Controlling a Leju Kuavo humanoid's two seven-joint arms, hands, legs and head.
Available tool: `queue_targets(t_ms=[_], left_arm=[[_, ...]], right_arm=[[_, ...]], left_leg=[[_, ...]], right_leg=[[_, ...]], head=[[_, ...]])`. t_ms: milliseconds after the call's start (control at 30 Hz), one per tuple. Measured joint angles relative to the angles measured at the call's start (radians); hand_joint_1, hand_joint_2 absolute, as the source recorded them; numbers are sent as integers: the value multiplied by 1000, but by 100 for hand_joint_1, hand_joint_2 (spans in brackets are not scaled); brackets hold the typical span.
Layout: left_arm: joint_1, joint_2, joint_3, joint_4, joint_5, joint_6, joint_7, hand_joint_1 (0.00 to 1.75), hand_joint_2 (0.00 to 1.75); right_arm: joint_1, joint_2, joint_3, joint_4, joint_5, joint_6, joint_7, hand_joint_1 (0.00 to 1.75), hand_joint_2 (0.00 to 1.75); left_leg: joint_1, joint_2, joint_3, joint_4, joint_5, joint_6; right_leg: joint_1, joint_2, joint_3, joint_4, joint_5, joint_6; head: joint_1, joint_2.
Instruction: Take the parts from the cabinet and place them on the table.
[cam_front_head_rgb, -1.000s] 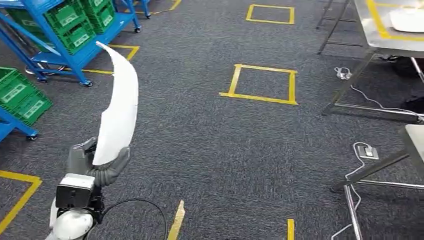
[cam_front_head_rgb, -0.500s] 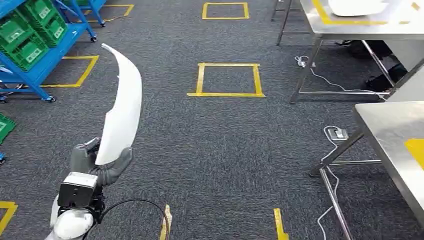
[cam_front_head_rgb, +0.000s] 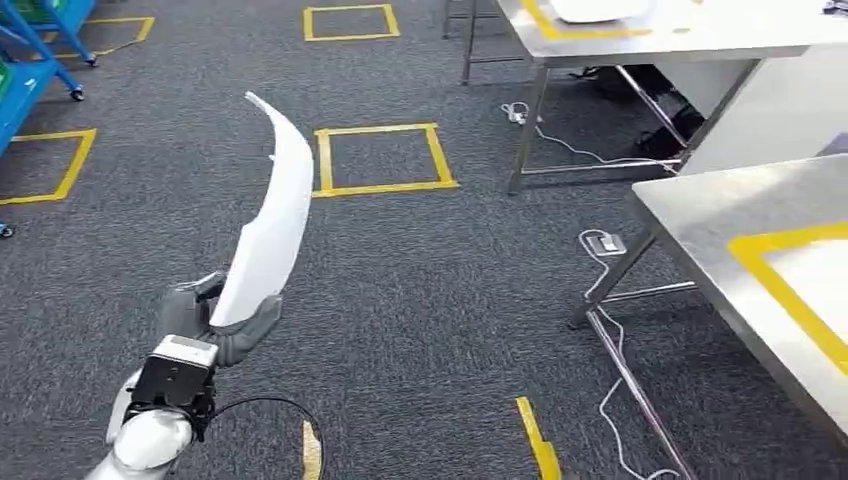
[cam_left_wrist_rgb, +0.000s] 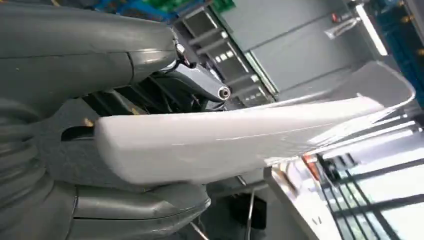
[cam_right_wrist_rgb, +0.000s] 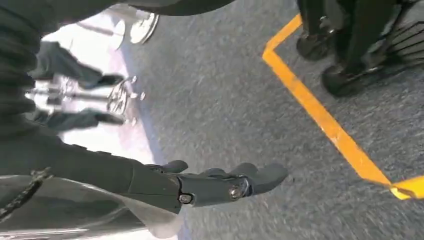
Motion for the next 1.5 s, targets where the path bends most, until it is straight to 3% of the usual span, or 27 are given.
queue_targets(t_ms=[33,100,133,167,200,333,400,467,533,600,633,667,700,833,900,933,1000,1033,1100,1167,1200,1233,1333,1367,1400,1433,1500], left_arm=[[0,1,-1,3,0,-2,3,175,175],[-1,3,-2,6,-1,-2,5,175,175],[-2,5,-3,6,-2,-2,5,175,175],[-4,6,-2,6,-2,-3,6,175,175],[-6,7,-2,6,-3,-3,8,175,175],[-11,9,-7,6,-8,-4,9,175,175],[-15,12,-7,6,-9,-4,10,175,175],[-13,16,-7,10,-10,-4,10,175,175],[-12,17,-7,14,-10,-4,11,175,175],[-13,18,-7,17,-11,-4,11,175,175],[-16,18,-7,17,-11,-4,11,175,175],[-18,20,-7,17,-13,-4,11,175,175],[-18,24,-7,18,-14,-4,11,175,175],[-25,23,-8,18,-14,-5,12,175,175],[-27,21,-8,19,-18,-5,12,175,175],[-27,21,-8,19,-18,-5,12,175,175],[-26,23,-8,23,-18,-5,12,175,175],[-26,23,-8,26,-20,-5,13,175,175],[-27,23,-8,31,-20,-5,13,175,175],[-28,23,-8,31,-20,-5,13,175,175],[-29,23,-8,31,-20,-4,13,175,175],[-31,24,-8,32,-20,-4,13,175,175],[-33,23,-9,32,-21,-4,14,175,175],[-36,24,-9,32,-21,-4,14,175,175],[-39,24,-9,32,-21,-4,14,175,175],[-38,24,-9,33,-21,-4,14,175,175],[-36,26,-9,36,-21,-4,14,175,175]], right_arm=[[2,-2,0,2,0,0,0,0,175],[4,-7,0,5,0,0,0,0,175],[4,-9,0,5,0,0,0,0,175],[1,-9,0,7,0,0,0,0,175],[-3,-9,1,11,0,0,0,0,175],[-1,-12,1,16,1,0,0,0,175],[-3,-15,1,18,2,-2,4,0,175],[-7,-17,1,20,3,-3,4,0,175],[-6,-18,1,22,3,-3,3,0,175],[-6,-18,2,26,4,-3,6,0,175],[-5,-18,2,29,5,-4,6,0,175],[-6,-18,2,31,5,-5,6,0,175],[-8,-16,2,36,5,-5,6,0,175],[-4,-19,3,39,8,-8,6,0,175],[-5,-25,3,42,9,-9,7,0,175],[-8,-25,3,42,9,-9,10,0,175],[-10,-26,3,44,10,-8,11,0,175],[-8,-26,3,45,11,-8,11,0,175],[-6,-28,4,45,13,-8,16,0,175],[-7,-30,5,45,13,-9,16,0,175],[-10,-30,6,47,13,-9,16,0,175],[-11,-30,7,47,13,-8,16,0,175],[-7,-31,9,47,15,-8,16,0,175],[-7,-31,10,47,15,-8,16,0,175],[-9,-31,11,47,15,-8,17,0,175],[-10,-32,11,47,15,-8,21,0,175],[-11,-32,12,48,17,-6,20,0,175]], left_leg=[[0,14,1,0,-2,-1],[2,35,5,1,-7,-7],[2,47,8,4,-11,-13],[-2,55,10,7,-17,-20],[-9,61,8,16,-23,-27],[-4,92,16,14,-34,-43],[2,12,-13,95,-92,-47],[1,-12,-95,264,-164,-44],[-1,-16,-143,340,-162,-33],[-10,-25,-112,240,-72,-14],[-16,-45,-77,147,-16,-5],[-21,-97,-50,69,19,4],[-14,-139,-43,57,12,11],[-12,-95,-30,15,11,9],[-7,-66,-20,-5,20,10],[-7,-50,-21,-5,20,11],[-8,-17,-21,-4,18,9],[-8,-3,-21,-4,16,9],[-5,22,-18,-2,12,3],[-2,43,-12,4,4,-8],[-11,50,-11,7,-3,-16],[-12,56,-10,10,-5,-21],[-10,79,1,8,-7,-32],[-4,59,1,15,-20,-43],[-3,18,-11,50,-49,-46],[-2,-4,-43,124,-92,-47],[-2,-16,-121,293,-160,-48]], right_leg=[[-4,-2,4,-7,17,4],[-11,-15,74,-137,91,8],[-13,-40,130,-236,130,11],[-6,-94,159,-291,117,16],[-4,-82,169,-298,122,-2],[-2,-40,166,-293,121,-31],[-3,-22,167,-294,121,-41],[1,4,167,-294,121,-47],[9,33,170,-294,121,-50],[13,62,175,-294,120,-51],[13,77,179,-294,120,-51],[10,87,178,-294,120,-50],[11,97,173,-292,120,-48],[8,147,148,-301,132,-22],[13,52,124,-248,89,-18],[11,23,91,-179,53,-11],[4,1,17,-30,-7,0],[0,-1,1,-1,-7,5],[-6,-11,46,-87,56,13],[-7,-54,153,-275,132,17],[4,-85,173,-304,114,9],[0,-67,176,-307,122,-7],[3,-42,174,-305,121,-26],[-3,-34,179,-309,126,-35],[-4,-26,179,-309,126,-40],[-4,-19,178,-309,126,-46],[-1,1,177,-309,127,-48]], head=[[0,0],[0,0],[0,0],[0,0],[2,0],[-2,0],[-7,0],[-10,0],[-10,0],[-9,0],[-9,0],[-9,0],[-5,0],[-16,0],[-4,0],[-5,0],[-5,0],[-4,0],[-4,0],[-4,0],[-1,0],[-7,0],[-5,0],[-6,0],[-10,0],[-11,0],[-12,0]])
